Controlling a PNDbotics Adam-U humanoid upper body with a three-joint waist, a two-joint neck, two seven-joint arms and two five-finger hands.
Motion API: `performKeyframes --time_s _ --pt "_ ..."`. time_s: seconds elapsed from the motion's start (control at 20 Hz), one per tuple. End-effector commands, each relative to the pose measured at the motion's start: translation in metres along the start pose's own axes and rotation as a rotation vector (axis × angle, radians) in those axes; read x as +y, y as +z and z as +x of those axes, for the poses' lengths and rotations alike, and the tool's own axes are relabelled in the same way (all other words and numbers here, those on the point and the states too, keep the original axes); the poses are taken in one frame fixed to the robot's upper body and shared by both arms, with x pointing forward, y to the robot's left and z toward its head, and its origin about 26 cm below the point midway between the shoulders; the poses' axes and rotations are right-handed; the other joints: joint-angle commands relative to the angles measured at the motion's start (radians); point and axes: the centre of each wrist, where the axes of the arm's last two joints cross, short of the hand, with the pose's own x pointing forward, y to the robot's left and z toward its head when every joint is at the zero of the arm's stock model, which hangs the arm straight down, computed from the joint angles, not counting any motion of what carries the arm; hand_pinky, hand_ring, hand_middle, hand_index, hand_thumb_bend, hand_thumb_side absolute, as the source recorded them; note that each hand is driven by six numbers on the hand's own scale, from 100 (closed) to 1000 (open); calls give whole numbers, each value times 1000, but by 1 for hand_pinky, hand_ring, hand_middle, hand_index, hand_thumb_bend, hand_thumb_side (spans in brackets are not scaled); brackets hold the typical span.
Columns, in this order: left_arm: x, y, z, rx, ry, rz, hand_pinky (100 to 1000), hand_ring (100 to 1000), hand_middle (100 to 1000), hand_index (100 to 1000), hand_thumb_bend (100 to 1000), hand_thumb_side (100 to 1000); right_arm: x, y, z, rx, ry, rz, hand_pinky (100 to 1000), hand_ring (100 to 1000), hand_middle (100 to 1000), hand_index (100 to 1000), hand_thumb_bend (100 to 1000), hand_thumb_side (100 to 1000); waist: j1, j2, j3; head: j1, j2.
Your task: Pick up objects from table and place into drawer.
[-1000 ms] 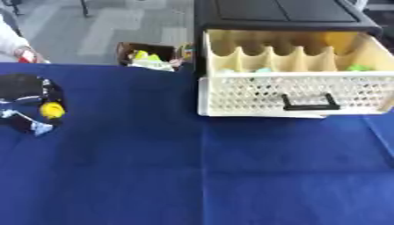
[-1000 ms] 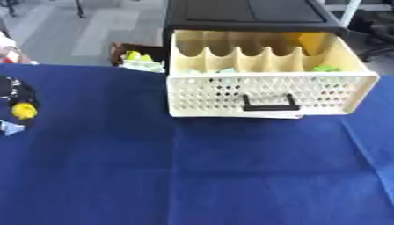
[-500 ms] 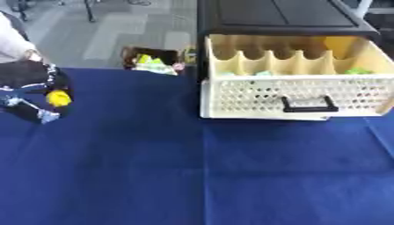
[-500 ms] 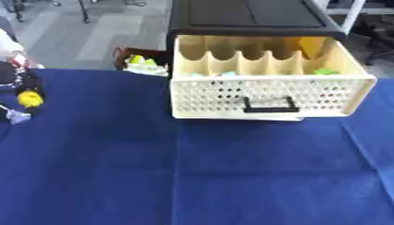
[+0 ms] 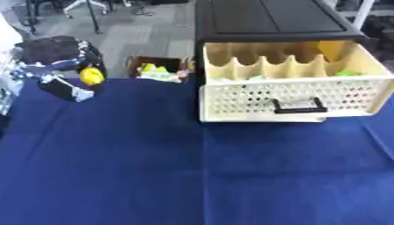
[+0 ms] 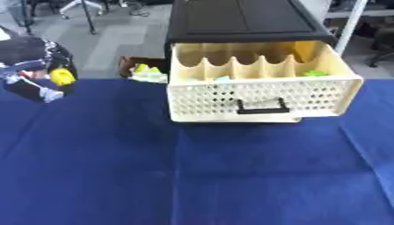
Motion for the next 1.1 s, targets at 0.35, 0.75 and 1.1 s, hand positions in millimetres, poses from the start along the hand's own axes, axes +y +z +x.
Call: performKeyframes --time_s 0.35,0.75,1.1 --pt "22 -31 16 -101 45 170 100 328 414 596 100 249 0 1 4 -6 0 15 716 100 153 688 100 979 18 -35 -12 -2 0" --pt "39 -64 33 -179 133 290 100 318 398 599 100 269 3 0 6 -9 -10 35 718 100 151 687 100 981 26 -32 -27 -5 -5" --pt "58 -75 41 -174 197 396 100 314 391 597 100 299 4 0 6 -5 -10 46 722 100 150 689 100 985 31 -24 -31 -2 -9"
